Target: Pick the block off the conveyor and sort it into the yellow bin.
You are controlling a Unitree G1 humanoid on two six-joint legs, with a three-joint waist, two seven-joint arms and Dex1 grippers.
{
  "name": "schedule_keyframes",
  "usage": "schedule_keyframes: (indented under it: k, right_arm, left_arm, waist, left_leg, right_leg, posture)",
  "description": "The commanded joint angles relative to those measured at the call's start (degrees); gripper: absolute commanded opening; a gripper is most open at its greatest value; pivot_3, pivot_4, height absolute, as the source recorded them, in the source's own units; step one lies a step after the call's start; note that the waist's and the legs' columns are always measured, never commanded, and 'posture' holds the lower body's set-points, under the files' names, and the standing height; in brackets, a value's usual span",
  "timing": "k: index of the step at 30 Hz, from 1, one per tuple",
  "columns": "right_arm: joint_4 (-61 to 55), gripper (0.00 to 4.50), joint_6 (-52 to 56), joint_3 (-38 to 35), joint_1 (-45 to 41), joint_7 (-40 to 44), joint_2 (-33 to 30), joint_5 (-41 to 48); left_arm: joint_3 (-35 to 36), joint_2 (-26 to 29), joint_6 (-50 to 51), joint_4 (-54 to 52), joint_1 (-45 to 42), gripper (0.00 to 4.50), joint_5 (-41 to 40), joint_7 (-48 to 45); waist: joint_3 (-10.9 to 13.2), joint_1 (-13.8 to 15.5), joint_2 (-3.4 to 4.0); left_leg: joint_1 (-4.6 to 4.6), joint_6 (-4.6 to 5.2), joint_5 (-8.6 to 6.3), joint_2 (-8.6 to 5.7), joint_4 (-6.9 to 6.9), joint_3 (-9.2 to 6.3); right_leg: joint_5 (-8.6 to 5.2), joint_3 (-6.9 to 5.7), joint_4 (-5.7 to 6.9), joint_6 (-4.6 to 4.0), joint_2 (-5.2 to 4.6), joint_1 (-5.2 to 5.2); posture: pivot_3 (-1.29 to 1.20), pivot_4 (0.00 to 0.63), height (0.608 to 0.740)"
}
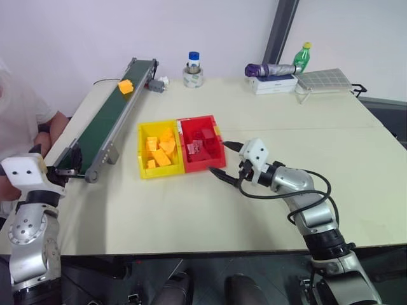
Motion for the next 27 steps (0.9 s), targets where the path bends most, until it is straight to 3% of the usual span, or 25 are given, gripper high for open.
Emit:
schedule_keyframes:
  k: [1,27]
  right_arm:
    - [-0.99,4.5,-1.06,-0.27,-0.98,-0.01,0.2,0.41]
    - [-1.07,4.5,-1.2,0.01,-0.78,-0.09,0.34,0.14]
  left_arm:
    - [0.45,0.44,-1.23,-0.02,-0.65,4.41,0.54,0.94]
    - [-1.71,1.34,4.34,0.83,-0.63,4.41,-0.36,-0.09]
  waist:
    - [0.0,-0.01,0.0]
    - [0.0,-0.04,0.0]
  left_leg:
    - [0.0,0.0,0.0,0.0,0.0,0.0]
    - [0.0,0.0,0.0,0.0,0.0,-0.01]
  right_leg:
    - [0.0,0.0,0.0,0.0,0.0,0.0]
    - [0.0,0.0,0.0,0.0,0.01,-0.01]
  posture:
    - [0.0,0.15,0.74]
    - [0.0,0.15,0.74]
